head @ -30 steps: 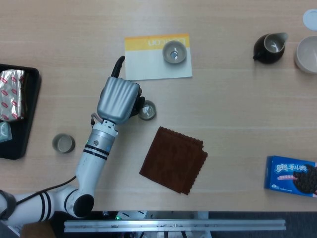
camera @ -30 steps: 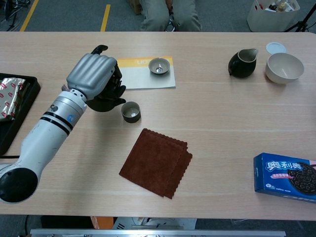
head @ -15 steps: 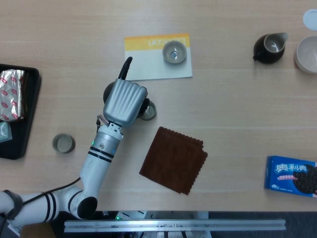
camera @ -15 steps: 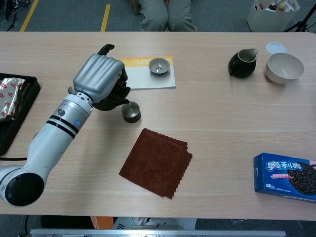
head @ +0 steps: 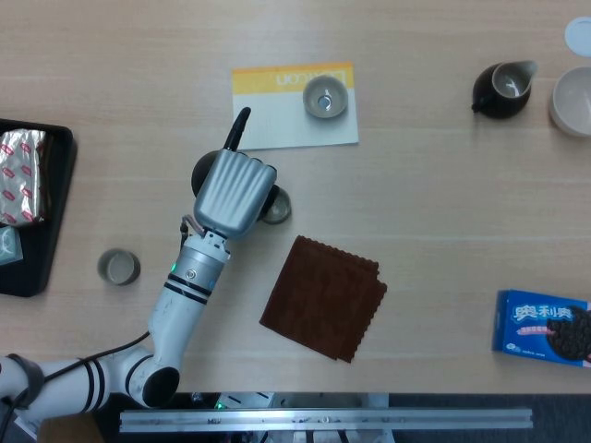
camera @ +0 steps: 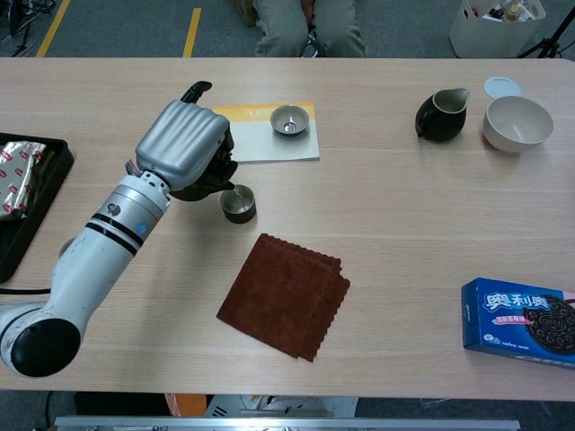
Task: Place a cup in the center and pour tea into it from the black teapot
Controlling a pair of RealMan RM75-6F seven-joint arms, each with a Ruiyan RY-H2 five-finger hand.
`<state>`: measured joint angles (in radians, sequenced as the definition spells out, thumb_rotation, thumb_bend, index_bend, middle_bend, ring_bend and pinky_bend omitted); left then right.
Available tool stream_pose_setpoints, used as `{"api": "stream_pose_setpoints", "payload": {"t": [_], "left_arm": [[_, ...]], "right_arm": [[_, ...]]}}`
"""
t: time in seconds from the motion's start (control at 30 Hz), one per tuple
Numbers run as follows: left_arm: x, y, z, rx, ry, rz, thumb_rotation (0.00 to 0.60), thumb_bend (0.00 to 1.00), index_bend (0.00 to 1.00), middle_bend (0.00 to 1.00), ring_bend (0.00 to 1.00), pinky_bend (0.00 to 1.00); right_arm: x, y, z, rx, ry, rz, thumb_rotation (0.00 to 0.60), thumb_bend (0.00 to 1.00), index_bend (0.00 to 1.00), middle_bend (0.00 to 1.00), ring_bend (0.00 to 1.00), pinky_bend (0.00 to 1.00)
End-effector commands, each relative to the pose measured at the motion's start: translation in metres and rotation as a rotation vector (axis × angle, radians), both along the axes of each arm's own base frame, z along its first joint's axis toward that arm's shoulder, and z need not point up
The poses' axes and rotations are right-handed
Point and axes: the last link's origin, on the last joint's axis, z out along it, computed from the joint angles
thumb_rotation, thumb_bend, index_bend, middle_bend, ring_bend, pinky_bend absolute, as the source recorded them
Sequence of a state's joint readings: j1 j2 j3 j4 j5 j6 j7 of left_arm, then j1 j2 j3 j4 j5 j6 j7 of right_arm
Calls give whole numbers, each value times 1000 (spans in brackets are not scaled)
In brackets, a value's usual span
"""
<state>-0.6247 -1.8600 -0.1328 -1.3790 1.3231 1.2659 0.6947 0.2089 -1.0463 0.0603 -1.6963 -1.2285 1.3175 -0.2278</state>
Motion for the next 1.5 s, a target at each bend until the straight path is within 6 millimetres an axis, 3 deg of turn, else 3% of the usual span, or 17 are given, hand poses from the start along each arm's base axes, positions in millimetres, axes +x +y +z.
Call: {"api": "stream_pose_setpoints", "payload": {"t": [0.03,1.5], "left_arm": [[-1,0,0,2,7,-6,575,382,922,1000,849,88],[-8,6,2,-16,9,-15,593,382,922,1000,848,88]], "right_arm": [[0,0,0,1,-2,-2,600,225,81,113,0,0],[4,-1,1,16,-17,-4,600,225,81,113,0,0]]}}
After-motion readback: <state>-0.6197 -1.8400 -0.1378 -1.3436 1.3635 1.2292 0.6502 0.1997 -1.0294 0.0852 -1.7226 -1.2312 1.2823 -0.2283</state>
